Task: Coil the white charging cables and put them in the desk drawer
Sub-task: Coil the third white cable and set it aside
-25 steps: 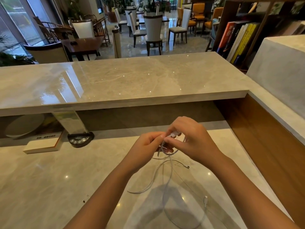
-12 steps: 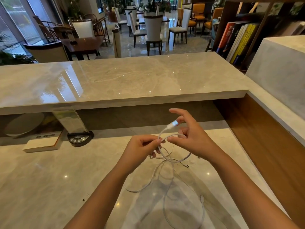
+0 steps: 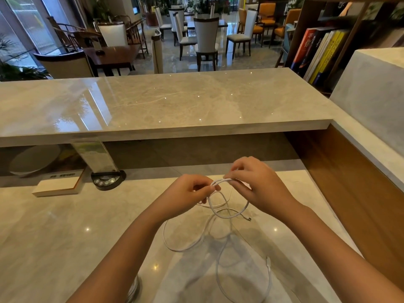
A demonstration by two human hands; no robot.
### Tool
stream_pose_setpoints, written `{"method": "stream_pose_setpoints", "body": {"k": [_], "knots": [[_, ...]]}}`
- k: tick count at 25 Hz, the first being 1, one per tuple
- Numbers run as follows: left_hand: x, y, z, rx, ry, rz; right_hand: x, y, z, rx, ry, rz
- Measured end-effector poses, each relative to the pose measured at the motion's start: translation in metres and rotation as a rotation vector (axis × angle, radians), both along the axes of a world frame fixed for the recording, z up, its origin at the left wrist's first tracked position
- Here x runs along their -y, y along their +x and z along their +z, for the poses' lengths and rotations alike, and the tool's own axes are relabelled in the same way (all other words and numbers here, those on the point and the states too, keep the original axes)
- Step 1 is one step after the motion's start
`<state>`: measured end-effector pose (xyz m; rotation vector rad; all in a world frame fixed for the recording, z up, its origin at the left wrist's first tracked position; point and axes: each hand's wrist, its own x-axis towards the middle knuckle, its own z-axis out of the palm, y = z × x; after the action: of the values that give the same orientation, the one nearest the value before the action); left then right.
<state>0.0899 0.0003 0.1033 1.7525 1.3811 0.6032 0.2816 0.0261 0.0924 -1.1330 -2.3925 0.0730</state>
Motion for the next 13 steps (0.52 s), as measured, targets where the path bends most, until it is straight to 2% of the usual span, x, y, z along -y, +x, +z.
{"method": "stream_pose_setpoints", "body": {"k": [3, 5, 6, 7, 8, 13], "knots": [[0.002, -0.002, -0.003, 0.206, -0.005, 0.066, 0.002, 0.002, 0.013, -0.36, -0.698, -0.023], [0.003, 0.001, -0.011, 0.321, -0.011, 0.142, 0.004, 0.003, 0.016, -0.751, -0.98, -0.003], [0.004, 0.004, -0.015, 0.355, -0.014, 0.183, 0.005, 0.003, 0.014, -0.916, -1.048, 0.011], [0.005, 0.006, -0.019, 0.379, -0.019, 0.223, 0.007, 0.002, 0.013, -1.005, -1.07, 0.02], [0.006, 0.009, -0.021, 0.399, -0.025, 0.259, 0.009, 0.0, 0.01, -1.006, -1.042, 0.018], [0.007, 0.012, -0.018, 0.458, -0.131, 0.292, 0.012, -0.01, 0.002, -0.718, -0.564, -0.134]]}}
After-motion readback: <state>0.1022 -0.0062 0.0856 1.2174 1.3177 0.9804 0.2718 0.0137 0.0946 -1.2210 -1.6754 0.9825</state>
